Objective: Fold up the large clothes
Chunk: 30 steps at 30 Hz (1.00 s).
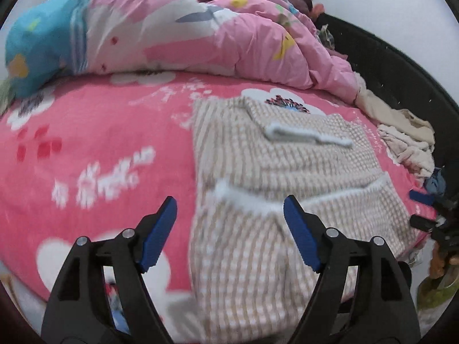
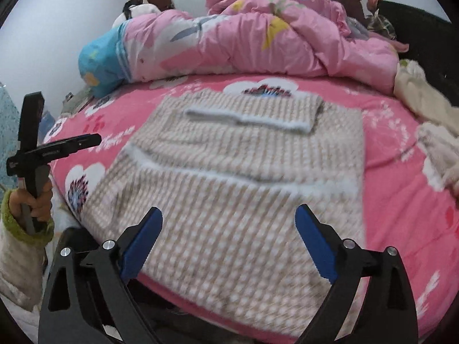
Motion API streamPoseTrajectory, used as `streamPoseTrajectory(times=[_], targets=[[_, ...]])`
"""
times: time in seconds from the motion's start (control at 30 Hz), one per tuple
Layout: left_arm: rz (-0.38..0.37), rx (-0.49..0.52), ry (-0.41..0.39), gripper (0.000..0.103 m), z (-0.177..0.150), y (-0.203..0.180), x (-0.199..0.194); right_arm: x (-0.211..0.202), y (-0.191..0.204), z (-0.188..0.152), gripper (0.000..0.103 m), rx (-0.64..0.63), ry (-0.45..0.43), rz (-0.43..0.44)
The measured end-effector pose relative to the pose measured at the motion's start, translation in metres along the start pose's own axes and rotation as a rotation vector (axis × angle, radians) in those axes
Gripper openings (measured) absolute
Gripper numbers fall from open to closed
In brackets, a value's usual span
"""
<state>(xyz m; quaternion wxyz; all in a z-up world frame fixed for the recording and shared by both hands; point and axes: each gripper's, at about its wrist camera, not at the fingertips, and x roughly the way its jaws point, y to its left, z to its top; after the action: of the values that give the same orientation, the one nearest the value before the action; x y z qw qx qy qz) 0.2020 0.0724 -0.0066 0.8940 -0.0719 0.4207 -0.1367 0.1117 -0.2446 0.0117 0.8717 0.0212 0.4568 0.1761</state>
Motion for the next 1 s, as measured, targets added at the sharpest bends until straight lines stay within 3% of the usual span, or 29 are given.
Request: streamPoseTrajectory(times=[0.17,0.27,0.37,0.57,0.63,0.83,1.0], targets=[[-0.094,-0.047,-0.046,0.073,-0.046,0.003,-0.003,0.055,0.001,-0.043,0.091,0.03,0.131,-0.047],[-0.115,-0.082,-0.049,0.071,-0.061,0.009,0.005,0.054,0.001,-0.052,0.093,0.046,0.081,-0.039],[-0.118,-0.111,-0.032,0.058,-0.069,0.014,0.013,0.054,-0.002,-0.052,0.093,0.074,0.078,-0.021],[-0.162,-0.123,-0.042,0.047,-0.071,0.019,0.018,0.053,0.0,-0.052,0.095,0.069,0.074,-0.025],[-0.194,-0.117,-0.052,0.047,-0.072,0.018,0.015,0.054,0.002,-0.052,0.095,0.07,0.075,-0.025],[-0.165,-0.15,-0.013,0.047,-0.063,0.029,0.033,0.056,-0.001,-0.051,0.097,0.073,0.077,-0.025],[-0.215,-0.166,0.039,0.047,-0.047,0.033,0.06,0.057,0.0,-0.051,0.097,0.073,0.078,-0.03]])
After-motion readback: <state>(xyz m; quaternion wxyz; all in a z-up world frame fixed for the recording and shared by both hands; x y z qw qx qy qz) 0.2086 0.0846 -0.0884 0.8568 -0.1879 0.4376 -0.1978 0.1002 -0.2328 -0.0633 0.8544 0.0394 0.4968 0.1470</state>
